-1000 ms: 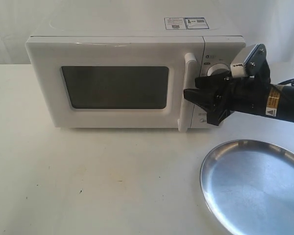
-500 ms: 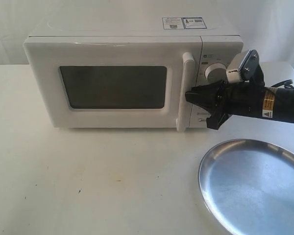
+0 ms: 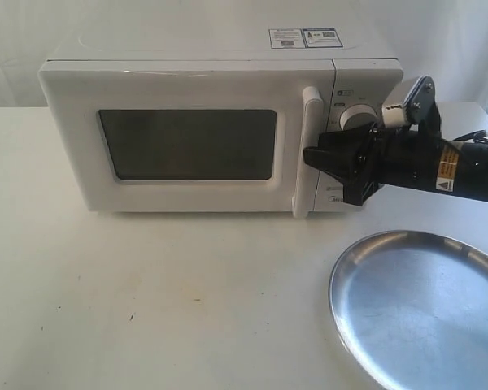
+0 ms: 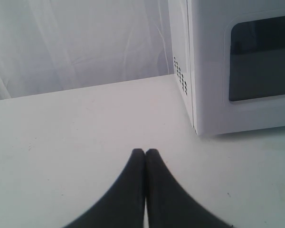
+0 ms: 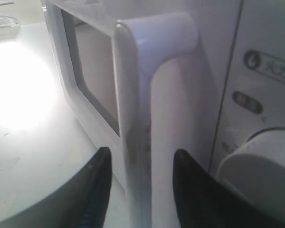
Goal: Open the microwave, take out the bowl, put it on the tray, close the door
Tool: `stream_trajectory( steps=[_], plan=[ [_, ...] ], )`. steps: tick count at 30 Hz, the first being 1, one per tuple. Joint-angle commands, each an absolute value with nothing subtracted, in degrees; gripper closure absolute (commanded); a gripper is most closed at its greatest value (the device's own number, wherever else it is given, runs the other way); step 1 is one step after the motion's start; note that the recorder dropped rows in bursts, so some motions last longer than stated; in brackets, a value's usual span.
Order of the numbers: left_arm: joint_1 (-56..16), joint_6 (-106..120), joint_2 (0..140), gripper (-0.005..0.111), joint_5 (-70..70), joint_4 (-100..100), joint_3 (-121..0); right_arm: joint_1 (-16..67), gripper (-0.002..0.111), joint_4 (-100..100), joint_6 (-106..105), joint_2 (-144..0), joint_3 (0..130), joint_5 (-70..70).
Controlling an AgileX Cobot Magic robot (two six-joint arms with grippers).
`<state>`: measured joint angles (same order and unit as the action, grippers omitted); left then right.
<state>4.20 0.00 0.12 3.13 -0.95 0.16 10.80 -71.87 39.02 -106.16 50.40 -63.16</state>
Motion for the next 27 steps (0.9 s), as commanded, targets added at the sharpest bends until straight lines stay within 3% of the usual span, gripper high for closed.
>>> stream_trajectory(
  steps=[1, 10, 15, 27],
  plan=[
    [4.2, 0.0, 0.0, 0.107, 3.4, -0.5, 0.0, 12.0, 0.069, -76.4, 39.9, -105.8, 51.5, -70.0],
    [4.2, 0.0, 0.0, 0.107, 3.4, -0.5, 0.0, 12.0, 0.069, -82.6, 42.8, -105.8, 51.2, -70.0],
    [4.2, 0.0, 0.0, 0.107, 3.4, -0.5, 0.0, 12.0, 0.086, -81.3, 42.6, -105.8, 51.2, -70.0],
    [4.2, 0.0, 0.0, 0.107, 3.4, -0.5, 0.0, 17.1, 0.086, -68.5, 35.7, -106.9, 51.3, -62.4]
  ],
)
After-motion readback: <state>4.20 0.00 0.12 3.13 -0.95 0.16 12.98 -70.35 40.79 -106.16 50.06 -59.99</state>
